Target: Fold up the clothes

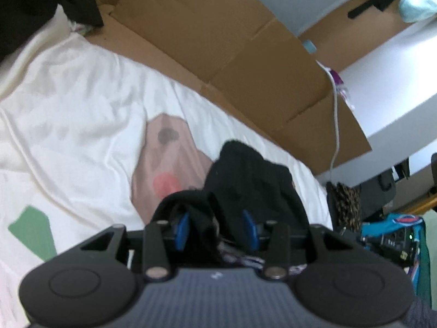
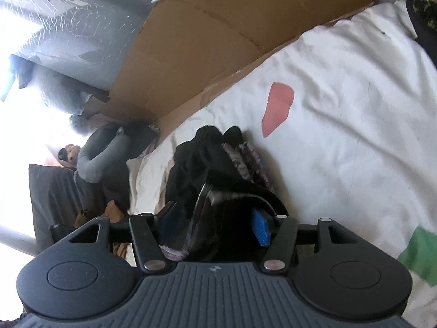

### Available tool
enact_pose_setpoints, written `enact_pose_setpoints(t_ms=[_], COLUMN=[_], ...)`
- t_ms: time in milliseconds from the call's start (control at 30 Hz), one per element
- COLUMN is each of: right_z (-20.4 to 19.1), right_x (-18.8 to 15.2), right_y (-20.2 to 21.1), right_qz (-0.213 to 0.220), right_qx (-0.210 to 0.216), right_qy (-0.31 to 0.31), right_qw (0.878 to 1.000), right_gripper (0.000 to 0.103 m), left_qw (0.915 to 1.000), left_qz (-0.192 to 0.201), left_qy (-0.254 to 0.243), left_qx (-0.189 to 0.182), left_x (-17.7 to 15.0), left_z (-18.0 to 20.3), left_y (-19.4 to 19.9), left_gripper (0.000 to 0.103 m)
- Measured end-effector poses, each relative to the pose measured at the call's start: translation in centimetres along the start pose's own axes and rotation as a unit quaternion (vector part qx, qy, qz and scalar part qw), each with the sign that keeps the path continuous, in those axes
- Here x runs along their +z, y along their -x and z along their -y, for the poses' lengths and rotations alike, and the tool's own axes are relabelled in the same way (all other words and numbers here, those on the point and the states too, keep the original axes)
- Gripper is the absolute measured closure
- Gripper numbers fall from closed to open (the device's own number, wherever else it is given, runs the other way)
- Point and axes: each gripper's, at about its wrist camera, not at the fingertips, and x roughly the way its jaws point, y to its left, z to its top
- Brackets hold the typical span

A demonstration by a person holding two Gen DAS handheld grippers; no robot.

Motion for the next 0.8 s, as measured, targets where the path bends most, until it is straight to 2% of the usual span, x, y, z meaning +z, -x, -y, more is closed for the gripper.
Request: enact_pose_setpoints(t_ms=[400, 600, 800], right_z=[-0.1, 0.2, 0.2], right_x=[1.7, 1.7, 1.6], right_y=[0.5, -0.1, -1.5], right_qz=[0.031, 0.027, 0.019], right_qx=[-0.028, -0.083, -0.113], right_qy=[0.025, 0.062, 0.099], right_qw=[0.999, 0.994, 0.989], right_gripper=[0.04, 0.04, 0.041], left_qw=[0.9995, 0.9973, 0.9929], left_qz=[0.013, 0.009, 0.003], left_qy=[-0.016, -0.046, -0.088], left_qx=[0.024, 0.058, 0.081], left_x=[0.9, 0.8, 0.3], left_z=[-0.1, -0.3, -0.1], left_y=[0.0, -0.9, -2.3], left_gripper=[0.059, 0.06, 0.06])
